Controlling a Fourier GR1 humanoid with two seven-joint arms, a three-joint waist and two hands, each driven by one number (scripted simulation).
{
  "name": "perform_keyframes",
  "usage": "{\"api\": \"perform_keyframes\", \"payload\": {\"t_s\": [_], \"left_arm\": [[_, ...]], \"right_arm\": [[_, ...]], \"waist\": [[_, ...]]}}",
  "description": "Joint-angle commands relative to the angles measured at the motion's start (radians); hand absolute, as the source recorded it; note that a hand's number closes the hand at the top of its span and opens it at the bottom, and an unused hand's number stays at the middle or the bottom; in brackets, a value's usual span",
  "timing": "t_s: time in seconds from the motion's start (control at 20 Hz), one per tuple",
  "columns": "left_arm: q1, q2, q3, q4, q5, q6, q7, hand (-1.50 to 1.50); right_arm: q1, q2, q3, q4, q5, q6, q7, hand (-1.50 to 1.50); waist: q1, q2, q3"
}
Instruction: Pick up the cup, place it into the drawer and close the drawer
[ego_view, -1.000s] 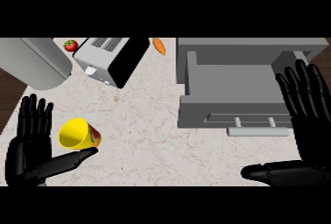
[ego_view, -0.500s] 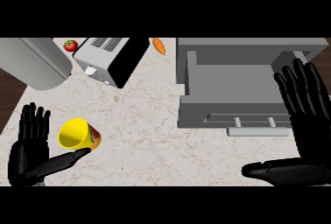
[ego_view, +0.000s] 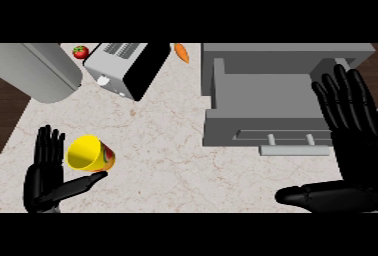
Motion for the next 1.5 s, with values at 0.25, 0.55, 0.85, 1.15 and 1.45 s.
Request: {"api": "perform_keyframes", "payload": {"t_s": [0.25,0.55,0.85,1.15,1.45], "left_arm": [[-0.076,0.019,0.052,0.237,0.038,-0.025,-0.162,-1.5],[-0.077,0.068,0.07,0.306,0.047,-0.045,-0.195,-1.5],[-0.109,0.045,0.054,0.452,0.045,-0.065,-0.319,-1.5],[-0.221,0.103,0.07,0.694,0.042,-0.112,-0.425,-1.5],[-0.273,0.089,0.067,0.692,0.084,-0.117,-0.4,-1.5]], "right_arm": [[0.017,0.004,0.006,-0.044,-0.002,0.001,0.025,-1.5],[-0.025,-0.022,-0.038,0.077,-0.021,0.045,-0.046,-1.5],[0.066,-0.005,-0.005,-0.081,-0.03,0.033,0.025,-1.5],[-0.004,0.02,0.044,-0.07,0.038,-0.02,0.064,-1.5],[0.003,0.033,0.054,0.024,0.064,0.0,-0.035,-1.5]], "waist": [[-0.001,0.0,0.0],[0.001,0.0,0.0],[-0.002,-0.001,0.0],[-0.002,0.0,0.0],[-0.001,0.0,0.0]]}}
